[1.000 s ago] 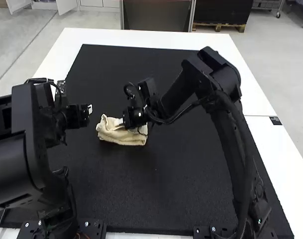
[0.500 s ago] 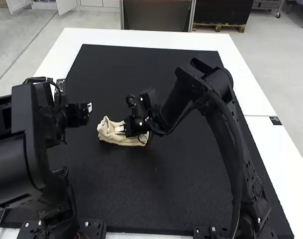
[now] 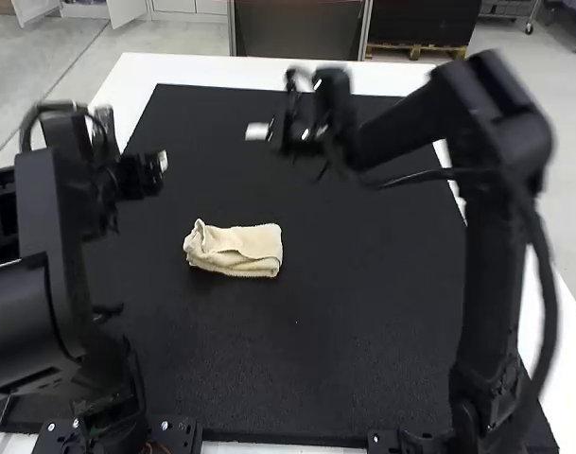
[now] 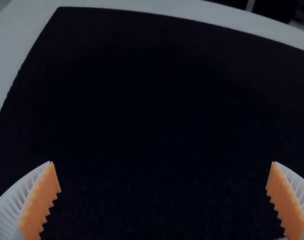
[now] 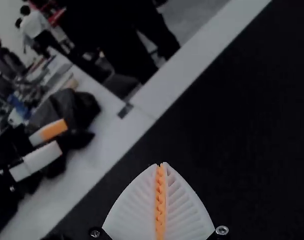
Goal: Fold the towel.
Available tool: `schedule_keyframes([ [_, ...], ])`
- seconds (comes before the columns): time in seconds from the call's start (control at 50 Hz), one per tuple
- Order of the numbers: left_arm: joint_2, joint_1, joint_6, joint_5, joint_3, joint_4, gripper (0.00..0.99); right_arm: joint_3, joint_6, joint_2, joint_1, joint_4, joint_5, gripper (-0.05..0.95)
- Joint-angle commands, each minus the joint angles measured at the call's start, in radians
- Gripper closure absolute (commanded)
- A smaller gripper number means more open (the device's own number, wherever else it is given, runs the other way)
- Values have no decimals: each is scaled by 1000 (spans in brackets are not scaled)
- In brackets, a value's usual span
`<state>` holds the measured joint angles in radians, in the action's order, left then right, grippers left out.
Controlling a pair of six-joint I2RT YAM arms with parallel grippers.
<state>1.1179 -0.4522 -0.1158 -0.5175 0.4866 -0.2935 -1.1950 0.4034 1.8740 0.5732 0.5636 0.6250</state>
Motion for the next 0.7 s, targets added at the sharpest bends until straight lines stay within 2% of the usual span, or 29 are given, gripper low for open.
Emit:
schedule_keyframes([
  [0.0,-36,0,-53,-10,106,17,26,-28,18,-144,-35,-21,18,921],
  [0.26,-128,58,-151,-3,299,120,28,37,25,-447,-139,-37,-30,921],
  [0.48,-256,115,-239,37,376,152,34,127,22,-725,-276,-53,-84,921],
  [0.68,-377,222,-249,154,383,168,39,256,25,-989,-435,-56,-87,921],
])
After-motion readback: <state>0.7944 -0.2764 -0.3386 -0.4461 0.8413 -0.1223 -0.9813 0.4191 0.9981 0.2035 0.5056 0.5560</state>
